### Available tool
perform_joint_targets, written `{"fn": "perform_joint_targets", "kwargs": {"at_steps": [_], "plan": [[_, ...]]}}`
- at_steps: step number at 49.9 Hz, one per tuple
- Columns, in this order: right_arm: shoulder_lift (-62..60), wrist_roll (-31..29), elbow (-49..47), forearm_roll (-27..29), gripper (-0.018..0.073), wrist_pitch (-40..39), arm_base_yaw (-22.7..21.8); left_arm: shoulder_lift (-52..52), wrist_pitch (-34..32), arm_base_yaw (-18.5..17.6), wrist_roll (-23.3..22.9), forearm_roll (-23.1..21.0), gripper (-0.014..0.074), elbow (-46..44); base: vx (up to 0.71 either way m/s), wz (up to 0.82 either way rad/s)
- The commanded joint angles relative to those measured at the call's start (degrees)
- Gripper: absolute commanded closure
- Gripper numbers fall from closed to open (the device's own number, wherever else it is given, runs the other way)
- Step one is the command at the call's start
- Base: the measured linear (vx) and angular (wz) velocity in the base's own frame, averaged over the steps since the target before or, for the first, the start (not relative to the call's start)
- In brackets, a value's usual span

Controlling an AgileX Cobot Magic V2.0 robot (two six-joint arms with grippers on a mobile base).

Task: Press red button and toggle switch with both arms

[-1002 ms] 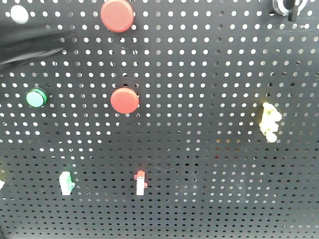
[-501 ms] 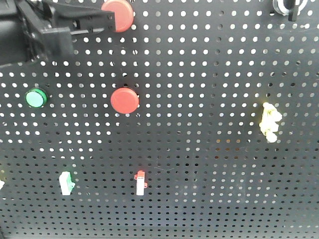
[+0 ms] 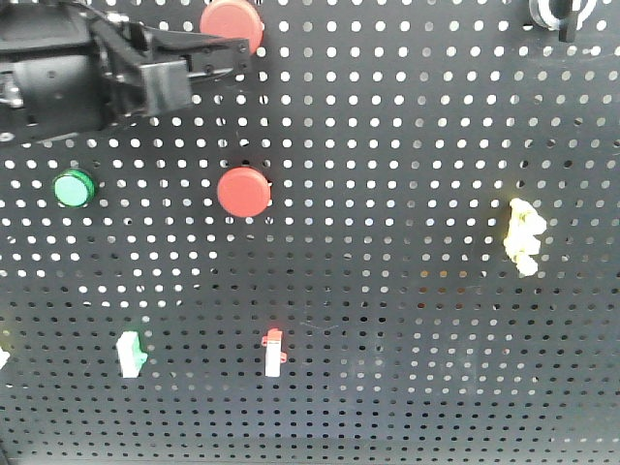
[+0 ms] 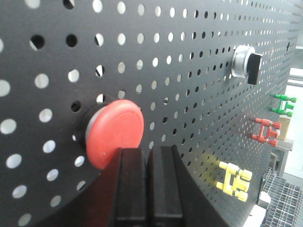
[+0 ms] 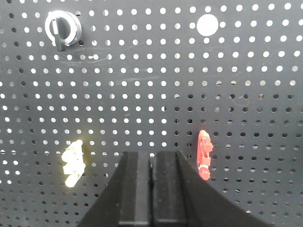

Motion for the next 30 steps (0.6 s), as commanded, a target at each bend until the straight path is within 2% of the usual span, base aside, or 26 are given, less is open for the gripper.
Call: {"fn": "perform_joint_targets", "kwargs": {"at_steps": [1, 10, 16, 21, 30], "plan": [[1.2, -0.7, -1.7, -0.2, 0.0562, -4.8, 0.1, -0.9, -5.9, 0.3, -0.4, -1.6, 0.0594, -1.7, 0.0, 0.0], [1.2, -0.7, -1.7, 1.0, 0.0562, -2.9, 0.1, -3.9, 5.4, 0.3, 1.6, -0.5, 0.0594, -0.7, 0.0, 0.0], [1.2, -3.3, -1.7, 5.6, 0.0562, 0.7, 0.1, -8.2, 3.7, 0.3, 2.6, 1.2, 0.0594, 3.9, 0.0, 0.0], [1.8, -10.9, -1.7, 14.2, 0.0562, 3.0, 0.1, -12.9, 0.0, 0.3, 2.6, 1.9, 0.0594, 9.9, 0.0, 0.0], [7.0, -29.3, -1.7, 40.3, 0.0562, 4.4, 0.1, -20.9, -4.3, 0.3, 2.8, 1.9, 0.0594, 20.7, 0.0, 0.0]]}}
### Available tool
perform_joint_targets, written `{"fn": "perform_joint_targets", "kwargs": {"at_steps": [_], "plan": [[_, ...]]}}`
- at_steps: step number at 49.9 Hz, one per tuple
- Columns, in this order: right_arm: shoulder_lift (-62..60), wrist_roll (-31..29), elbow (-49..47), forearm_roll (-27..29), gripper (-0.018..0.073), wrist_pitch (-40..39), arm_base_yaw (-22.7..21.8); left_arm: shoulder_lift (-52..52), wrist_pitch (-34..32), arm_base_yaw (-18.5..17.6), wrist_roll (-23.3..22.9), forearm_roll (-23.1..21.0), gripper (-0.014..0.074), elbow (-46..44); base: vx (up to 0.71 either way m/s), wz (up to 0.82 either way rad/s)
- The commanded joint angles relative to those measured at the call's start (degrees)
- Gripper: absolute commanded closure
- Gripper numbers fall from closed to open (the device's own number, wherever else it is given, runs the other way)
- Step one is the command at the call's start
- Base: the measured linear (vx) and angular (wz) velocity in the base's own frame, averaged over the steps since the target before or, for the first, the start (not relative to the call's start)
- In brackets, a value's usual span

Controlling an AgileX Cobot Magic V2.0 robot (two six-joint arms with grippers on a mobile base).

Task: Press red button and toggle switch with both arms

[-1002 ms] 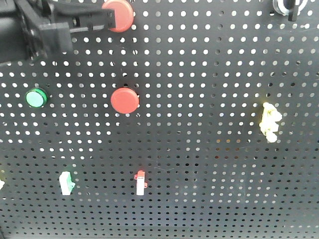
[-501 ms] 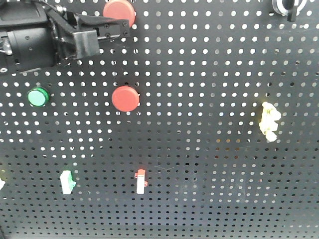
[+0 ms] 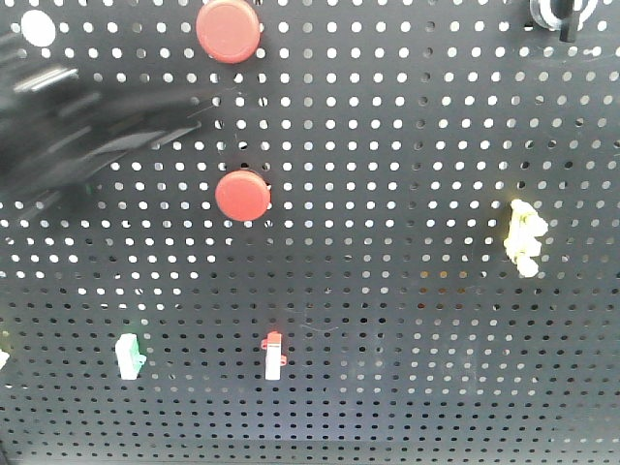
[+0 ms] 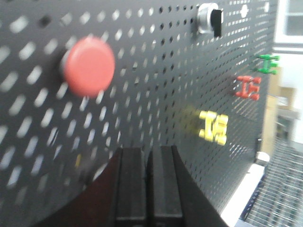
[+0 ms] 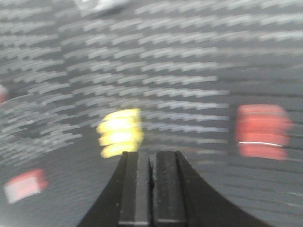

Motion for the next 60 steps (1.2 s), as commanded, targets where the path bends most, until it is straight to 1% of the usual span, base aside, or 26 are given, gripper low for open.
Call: {"fn": "perform_joint_targets", "kwargs": {"at_steps": [1, 2, 6, 7, 10, 12, 15, 22, 30, 40, 46, 54, 60], "plan": [[4.4, -10.9, -1.7, 16.0, 0.0562, -3.7, 0.1, -4.1, -5.0, 0.0, 0.0, -2.2, 0.0594, 3.6, 0.0, 0.0], [5.1, -12.3, -1.7, 18.0, 0.0562, -3.7, 0.1, -4.8, -5.2, 0.0, 0.0, -2.2, 0.0594, 4.3, 0.0, 0.0], [9.4, -19.1, -2.1, 29.4, 0.0562, -3.5, 0.1, -7.0, -6.7, 0.0, 0.0, -2.2, 0.0594, 7.7, 0.0, 0.0], [11.1, -21.3, -2.4, 31.8, 0.0562, -2.9, 0.1, -7.4, -7.0, 0.0, 0.0, -2.1, 0.0594, 8.4, 0.0, 0.0], [15.0, -25.7, -4.4, 38.2, 0.0562, -1.2, 0.6, -7.9, -7.4, 0.0, 0.0, -2.1, 0.0594, 9.7, 0.0, 0.0], [17.6, -27.8, -6.3, 40.0, 0.0562, -0.3, 1.3, -8.1, -7.3, 0.0, 0.0, -2.0, 0.0594, 9.8, 0.0, 0.0], [21.3, -28.4, -9.9, 41.7, 0.0562, -0.2, 3.0, -8.4, -7.2, 0.0, 0.0, -1.7, 0.0594, 9.8, 0.0, 0.0], [28.6, -27.8, -18.5, 41.4, 0.0562, -3.1, 6.3, -8.4, -7.6, 0.0, 0.0, -1.6, 0.0594, 9.8, 0.0, 0.0], [34.0, -27.4, -24.7, 41.2, 0.0562, -4.1, 6.2, -8.4, -7.6, 0.0, 0.0, -1.4, 0.0594, 9.8, 0.0, 0.0], [36.2, -27.3, -26.2, 40.6, 0.0562, -7.2, 6.1, -8.4, -7.3, 0.0, 0.0, -1.2, 0.0594, 9.8, 0.0, 0.0], [36.2, -26.4, -26.2, 37.1, 0.0562, -8.9, 6.1, -8.4, -7.3, 0.0, 0.0, -1.2, 0.0594, 9.8, 0.0, 0.0], [35.9, -22.5, -26.2, 29.2, 0.0562, -11.9, 6.1, -8.4, -7.4, 0.0, 0.0, -1.2, 0.0594, 9.8, 0.0, 0.0], [34.9, -20.3, -26.2, 26.8, 0.0562, -14.7, 6.1, -8.4, -7.4, 0.0, 0.0, -1.2, 0.0594, 9.8, 0.0, 0.0]]}}
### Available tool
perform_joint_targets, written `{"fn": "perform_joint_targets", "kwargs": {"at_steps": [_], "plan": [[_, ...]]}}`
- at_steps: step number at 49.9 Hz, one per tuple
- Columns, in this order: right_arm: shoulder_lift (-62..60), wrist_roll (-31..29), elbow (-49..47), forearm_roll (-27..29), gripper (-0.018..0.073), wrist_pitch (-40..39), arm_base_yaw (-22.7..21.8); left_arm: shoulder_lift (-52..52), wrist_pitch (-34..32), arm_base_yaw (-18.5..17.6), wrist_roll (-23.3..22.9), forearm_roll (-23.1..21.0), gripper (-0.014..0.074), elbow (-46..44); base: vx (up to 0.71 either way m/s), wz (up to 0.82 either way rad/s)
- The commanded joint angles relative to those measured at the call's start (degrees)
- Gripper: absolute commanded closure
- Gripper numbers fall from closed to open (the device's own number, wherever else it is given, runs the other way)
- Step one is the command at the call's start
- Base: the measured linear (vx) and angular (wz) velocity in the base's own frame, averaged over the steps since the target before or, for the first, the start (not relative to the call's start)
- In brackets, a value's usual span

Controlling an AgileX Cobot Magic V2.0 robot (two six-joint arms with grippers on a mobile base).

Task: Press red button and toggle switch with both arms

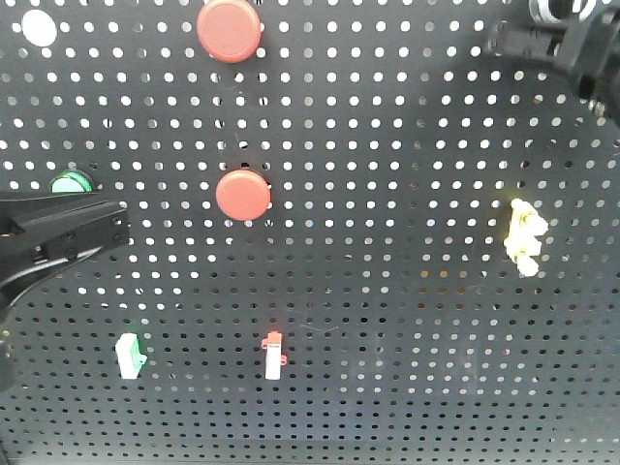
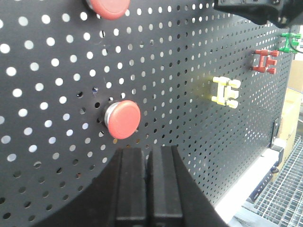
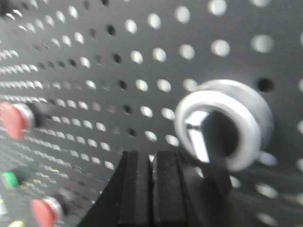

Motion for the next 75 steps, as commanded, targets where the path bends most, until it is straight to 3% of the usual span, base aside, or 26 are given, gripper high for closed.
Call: {"fn": "perform_joint_targets", "kwargs": {"at_steps": [1, 10, 16, 20, 25, 36, 43, 53, 59, 66, 75], "plan": [[-1.5, 2.2, -1.6, -1.8, 0.0562, -9.4, -0.6, -1.0, -2.7, 0.0, -0.1, -1.8, 0.0594, -1.4, 0.0, 0.0], [-2.6, 2.2, -1.6, -2.4, 0.0562, -12.3, -0.6, -1.0, -2.7, 0.0, -0.1, -1.8, 0.0594, -1.4, 0.0, 0.0], [-2.9, 2.5, -1.6, -3.3, 0.0562, -10.0, -0.6, -1.0, -2.7, 0.0, -0.1, -1.8, 0.0594, -1.4, 0.0, 0.0], [-3.4, 4.1, -1.4, -5.9, 0.0562, -7.6, -0.6, -1.0, -2.7, 0.0, -0.1, -0.8, 0.0594, -1.4, 0.0, 0.0], [-6.2, 8.3, 0.8, -11.9, 0.0562, -7.1, -0.6, -2.4, -3.0, 0.0, -0.8, 3.8, 0.0594, -0.2, 0.0, 0.0], [-19.7, 11.2, 15.8, -27.2, 0.0562, -8.0, -0.6, -12.0, -8.2, 0.1, -11.6, 15.5, 0.0594, 14.4, 0.0, 0.0], [-34.4, 11.2, 29.1, -31.5, 0.0562, -8.2, -0.6, -21.4, -7.8, 0.1, -18.0, 19.2, 0.0594, 25.8, 0.0, 0.0], [-55.4, 11.3, 46.6, -33.3, 0.0562, -9.4, -0.6, -35.0, -5.3, 0.1, -19.1, 19.4, 0.0594, 35.3, 0.0, 0.0], [-63.1, 11.2, 54.8, -33.3, 0.0562, -16.5, -0.6, -36.9, -12.3, 0.1, -18.5, 19.6, 0.0594, 39.0, 0.0, 0.0], [-65.2, 11.2, 60.5, -32.5, 0.0562, -28.0, -0.6, -36.1, -20.5, 0.1, -18.5, 19.6, 0.0594, 41.7, 0.0, 0.0], [-65.2, 11.2, 64.1, -32.2, 0.0562, -28.2, -0.6, -36.1, -20.0, 0.1, -18.5, 19.6, 0.0594, 42.5, 0.0, 0.0]]}}
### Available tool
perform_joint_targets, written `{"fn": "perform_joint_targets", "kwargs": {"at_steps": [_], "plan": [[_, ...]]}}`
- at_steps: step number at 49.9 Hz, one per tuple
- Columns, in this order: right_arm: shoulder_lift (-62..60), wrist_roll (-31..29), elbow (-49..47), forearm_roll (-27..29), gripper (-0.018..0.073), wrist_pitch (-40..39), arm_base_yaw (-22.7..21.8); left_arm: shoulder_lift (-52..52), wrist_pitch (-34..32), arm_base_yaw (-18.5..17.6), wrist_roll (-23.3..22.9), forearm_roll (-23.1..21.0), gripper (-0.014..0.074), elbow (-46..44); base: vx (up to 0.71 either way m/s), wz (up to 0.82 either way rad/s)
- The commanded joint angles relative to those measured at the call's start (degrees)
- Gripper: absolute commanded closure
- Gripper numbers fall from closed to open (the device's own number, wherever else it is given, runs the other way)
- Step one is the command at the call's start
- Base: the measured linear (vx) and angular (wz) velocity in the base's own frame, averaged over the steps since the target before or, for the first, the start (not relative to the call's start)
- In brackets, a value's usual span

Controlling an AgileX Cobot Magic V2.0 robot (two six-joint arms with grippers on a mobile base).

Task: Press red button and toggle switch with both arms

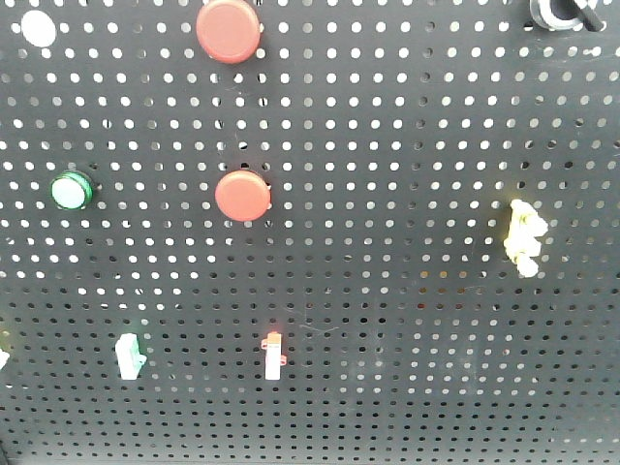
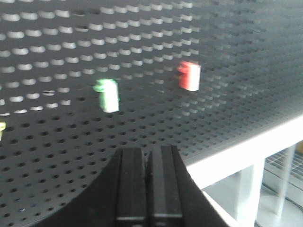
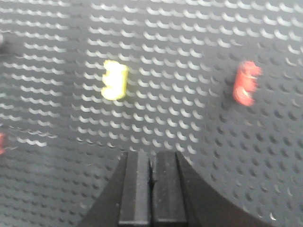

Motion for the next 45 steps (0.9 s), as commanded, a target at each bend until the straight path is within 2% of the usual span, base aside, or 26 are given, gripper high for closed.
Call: {"fn": "perform_joint_targets", "kwargs": {"at_steps": [1, 23, 26, 30, 33, 34, 39, 42, 45], "plan": [[0.8, -0.1, -0.1, 0.6, 0.0562, -4.7, -0.4, 0.9, -3.8, 0.1, -0.3, -1.0, 0.0594, -1.4, 0.0, 0.0], [0.8, -0.1, 1.4, 0.6, 0.0562, -4.1, -0.4, 0.2, -4.2, 0.1, -0.3, -1.0, 0.0594, -0.8, 0.0, 0.0], [0.8, -0.1, 1.4, 0.6, 0.0562, -4.1, -0.4, -0.7, -4.4, 0.3, -0.3, 0.0, 0.0594, 0.1, 0.0, 0.0], [0.8, -0.1, 1.4, 0.6, 0.0562, -4.1, -0.4, -3.2, -4.3, 2.1, -1.0, 7.1, 0.0594, 2.7, 0.0, 0.0], [0.8, -0.1, 1.4, 0.6, 0.0562, -4.1, -0.4, -5.2, -4.2, 3.3, -4.2, 12.9, 0.0594, 5.3, 0.0, 0.0], [0.8, -0.1, 1.4, 0.6, 0.0562, -4.1, -0.4, -6.0, -4.4, 3.9, -7.2, 15.4, 0.0594, 7.2, 0.0, 0.0], [0.8, -0.1, 1.4, 0.6, 0.0562, -4.1, -0.4, -9.9, -4.9, 6.0, -15.8, 23.3, 0.0594, 11.8, 0.0, 0.0], [0.8, -0.1, 1.4, 0.6, 0.0562, -4.1, -0.4, -12.0, -6.4, 7.2, -23.8, 29.4, 0.0594, 15.6, 0.0, 0.0], [0.8, -0.1, 1.4, 0.6, 0.0562, -4.1, -0.4, -14.1, -8.5, 8.1, -29.6, 34.4, 0.0594, 18.4, 0.0, 0.0]]}}
